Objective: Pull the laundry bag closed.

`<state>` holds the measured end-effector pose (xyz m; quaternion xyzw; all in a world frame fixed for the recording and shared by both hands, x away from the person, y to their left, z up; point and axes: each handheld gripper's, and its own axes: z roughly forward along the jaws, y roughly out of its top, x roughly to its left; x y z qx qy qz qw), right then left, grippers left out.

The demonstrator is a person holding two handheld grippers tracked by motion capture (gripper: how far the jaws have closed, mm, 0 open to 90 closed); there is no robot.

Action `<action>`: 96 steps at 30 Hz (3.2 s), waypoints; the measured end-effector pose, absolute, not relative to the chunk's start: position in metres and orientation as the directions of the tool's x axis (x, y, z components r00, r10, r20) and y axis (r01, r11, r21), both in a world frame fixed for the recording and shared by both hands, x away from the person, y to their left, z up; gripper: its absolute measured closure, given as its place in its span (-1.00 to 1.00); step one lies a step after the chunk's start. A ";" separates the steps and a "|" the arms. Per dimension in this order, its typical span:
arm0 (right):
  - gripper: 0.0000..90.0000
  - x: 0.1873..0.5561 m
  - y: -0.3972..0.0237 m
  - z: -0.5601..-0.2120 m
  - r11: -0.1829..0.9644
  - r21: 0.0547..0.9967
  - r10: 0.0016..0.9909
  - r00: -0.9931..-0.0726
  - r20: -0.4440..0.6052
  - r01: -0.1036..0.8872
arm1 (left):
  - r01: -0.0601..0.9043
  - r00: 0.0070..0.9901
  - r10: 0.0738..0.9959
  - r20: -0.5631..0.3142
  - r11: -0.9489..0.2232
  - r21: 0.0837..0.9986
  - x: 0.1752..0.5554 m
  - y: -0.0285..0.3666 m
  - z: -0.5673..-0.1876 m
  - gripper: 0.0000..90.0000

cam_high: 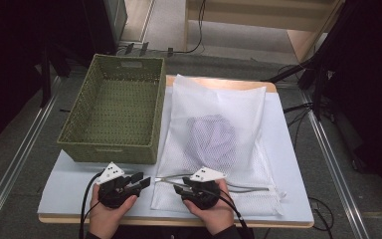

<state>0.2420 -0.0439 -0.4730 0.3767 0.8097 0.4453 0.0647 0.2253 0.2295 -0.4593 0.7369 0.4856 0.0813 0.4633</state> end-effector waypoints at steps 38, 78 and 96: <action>1.00 0.238 -0.022 -0.464 0.295 0.816 0.662 -0.722 0.200 0.497 | 0.785 0.534 0.600 -0.596 -0.089 0.613 0.245 0.221 -0.474 0.21; 0.71 0.245 -0.017 -0.445 0.184 0.828 0.693 -0.667 0.272 0.529 | 0.572 0.667 0.691 -0.277 -0.238 0.785 0.230 0.192 -0.460 1.00; 0.45 0.248 0.009 -0.443 0.238 0.834 0.704 -0.680 0.205 0.498 | 0.554 0.673 0.699 -0.241 -0.260 0.791 0.227 0.189 -0.461 1.00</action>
